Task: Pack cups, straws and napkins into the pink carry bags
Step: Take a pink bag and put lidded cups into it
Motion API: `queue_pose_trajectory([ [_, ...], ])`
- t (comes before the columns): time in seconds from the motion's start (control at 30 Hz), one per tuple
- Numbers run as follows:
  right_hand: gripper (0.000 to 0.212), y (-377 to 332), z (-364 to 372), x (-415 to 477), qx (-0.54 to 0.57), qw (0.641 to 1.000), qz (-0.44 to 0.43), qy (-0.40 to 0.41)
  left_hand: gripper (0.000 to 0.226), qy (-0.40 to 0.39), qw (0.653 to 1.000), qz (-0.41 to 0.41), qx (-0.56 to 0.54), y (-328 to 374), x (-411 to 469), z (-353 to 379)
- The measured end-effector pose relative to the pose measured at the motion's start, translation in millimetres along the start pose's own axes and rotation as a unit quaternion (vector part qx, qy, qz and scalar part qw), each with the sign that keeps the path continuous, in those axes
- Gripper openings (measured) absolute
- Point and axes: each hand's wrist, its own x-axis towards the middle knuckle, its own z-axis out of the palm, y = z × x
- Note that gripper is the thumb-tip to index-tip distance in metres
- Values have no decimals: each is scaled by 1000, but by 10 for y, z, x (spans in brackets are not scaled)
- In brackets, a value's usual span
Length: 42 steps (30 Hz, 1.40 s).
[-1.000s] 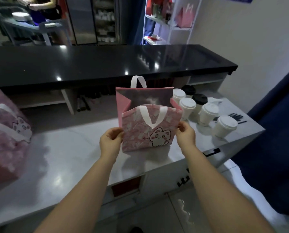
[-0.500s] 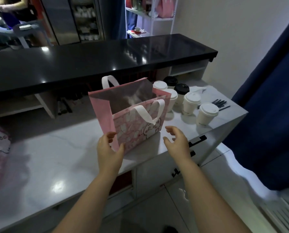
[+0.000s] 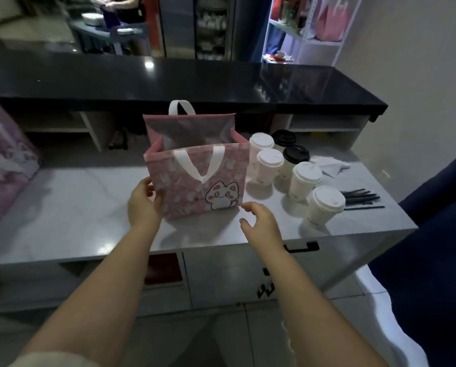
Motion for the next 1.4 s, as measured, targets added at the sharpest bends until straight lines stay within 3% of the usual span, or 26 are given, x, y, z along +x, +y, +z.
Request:
queue_pose_trajectory([
  [0.1,35,-63,-13,161,-48,997,-44,-29,39,42,999,-3,12,41,-185,-106],
  [0.2,34,-90,-86,234,-83,992,-83,-43,42,54,996,46,53,133,-505,-145],
  [0.37,36,-52,-310,164,-115,983,-137,-40,43,-27,960,171,220,491,-957,112],
  [0.53,37,78,-656,117,-122,983,-135,4,43,-71,913,270,297,964,-1151,570],
  [0.7,41,243,-869,140,-162,980,-112,15,51,-152,862,292,385,1193,-1167,1035],
  [0.9,40,305,-1106,490,-217,971,-92,47,44,-160,834,360,387,1558,-915,1393],
  [1.17,44,-64,-1368,1398,-282,944,-144,89,43,-135,813,442,353,2402,126,1503],
  [1.27,51,-114,-1269,1654,-324,935,-131,63,50,-201,802,423,370,2478,556,1493],
  [1.4,60,-16,-1062,1873,-362,926,-105,10,52,-258,755,454,396,2415,888,1523],
])
